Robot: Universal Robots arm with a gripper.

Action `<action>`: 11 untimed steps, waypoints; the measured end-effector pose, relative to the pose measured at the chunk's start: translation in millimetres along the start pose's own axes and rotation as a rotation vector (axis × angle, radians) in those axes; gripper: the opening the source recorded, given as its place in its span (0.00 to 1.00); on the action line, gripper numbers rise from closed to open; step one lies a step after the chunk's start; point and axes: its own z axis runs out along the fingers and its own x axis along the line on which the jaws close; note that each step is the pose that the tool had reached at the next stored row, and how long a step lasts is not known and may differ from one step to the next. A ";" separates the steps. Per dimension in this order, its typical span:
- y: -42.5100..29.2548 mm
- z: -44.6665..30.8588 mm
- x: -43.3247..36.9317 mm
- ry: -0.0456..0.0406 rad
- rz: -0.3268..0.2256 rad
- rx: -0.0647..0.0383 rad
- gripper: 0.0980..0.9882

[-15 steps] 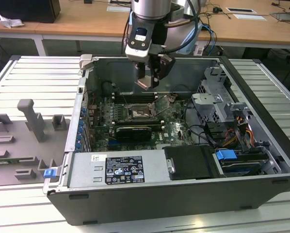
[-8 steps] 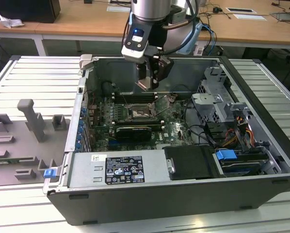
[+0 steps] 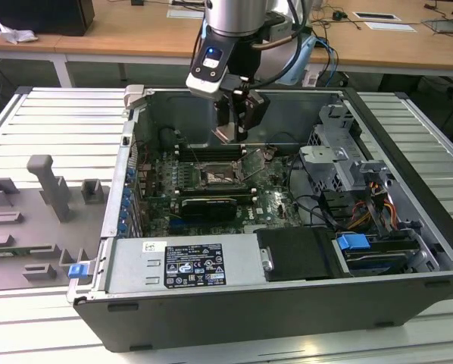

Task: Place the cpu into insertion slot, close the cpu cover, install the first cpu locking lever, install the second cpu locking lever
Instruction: 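Place the cpu into insertion slot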

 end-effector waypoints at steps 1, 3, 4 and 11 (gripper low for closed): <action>0.0 0.5 0.0 -0.0005 0.005 0.000 0.48; -0.1 1.3 0.0 -0.0012 0.014 0.000 0.48; -0.1 1.8 0.0 -0.0017 0.020 0.000 0.48; -0.3 3.8 -0.1 -0.0041 0.046 -0.001 0.48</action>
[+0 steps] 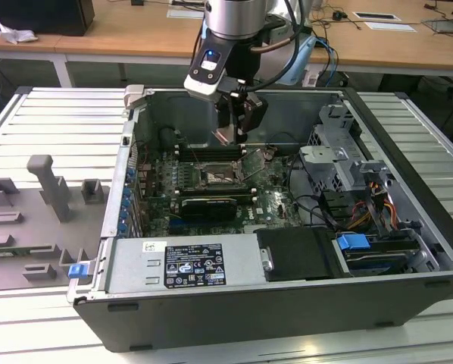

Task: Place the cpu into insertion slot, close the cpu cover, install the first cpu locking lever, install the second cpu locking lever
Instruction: 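Place the cpu into insertion slot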

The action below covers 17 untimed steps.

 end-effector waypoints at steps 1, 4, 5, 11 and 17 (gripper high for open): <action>0.0 0.4 0.0 -0.0003 0.005 0.000 0.48; -0.1 1.2 0.0 -0.0013 0.016 0.000 0.48; -0.1 1.3 0.0 -0.0015 0.018 0.000 0.48; -0.3 4.1 0.0 -0.0076 0.088 -0.002 0.48; -0.7 7.8 -0.1 -0.0166 0.192 -0.003 0.48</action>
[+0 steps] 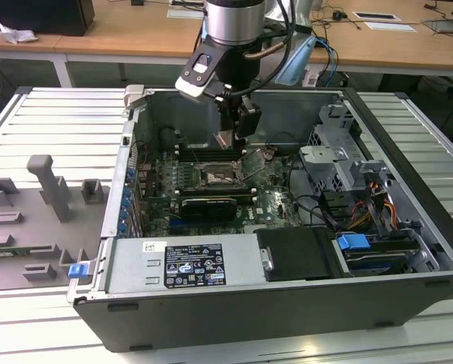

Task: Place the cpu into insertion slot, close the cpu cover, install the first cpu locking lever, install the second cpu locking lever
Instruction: 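Place the cpu into insertion slot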

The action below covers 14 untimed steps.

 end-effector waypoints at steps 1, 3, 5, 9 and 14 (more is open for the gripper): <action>0.0 0.4 0.0 -0.0008 0.009 0.000 0.48; -0.1 1.8 0.0 -0.0033 0.038 -0.001 0.48; -0.3 3.0 -0.1 -0.0053 0.061 -0.001 0.48; -0.4 4.8 -0.1 -0.0071 0.081 -0.001 0.48; -0.7 7.9 -0.1 -0.0094 0.107 -0.002 0.48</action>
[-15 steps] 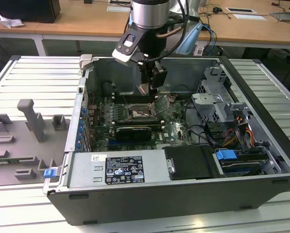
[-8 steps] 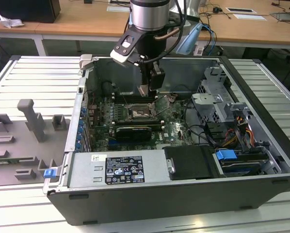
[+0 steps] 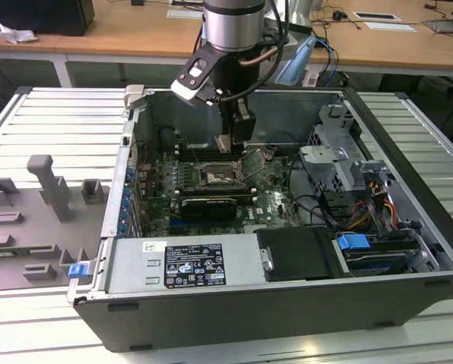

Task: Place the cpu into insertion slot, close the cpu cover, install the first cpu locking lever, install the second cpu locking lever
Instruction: 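Place the cpu into insertion slot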

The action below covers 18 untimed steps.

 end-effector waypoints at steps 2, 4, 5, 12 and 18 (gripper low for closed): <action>-0.1 0.9 0.0 -0.0010 0.011 0.000 0.48; -0.2 1.9 0.0 -0.0023 0.026 0.000 0.48; -0.2 2.0 0.0 -0.0025 0.028 0.000 0.48; -0.3 4.0 -0.1 -0.0044 0.052 -0.001 0.48; -0.8 8.9 -0.2 -0.0074 0.085 -0.001 0.48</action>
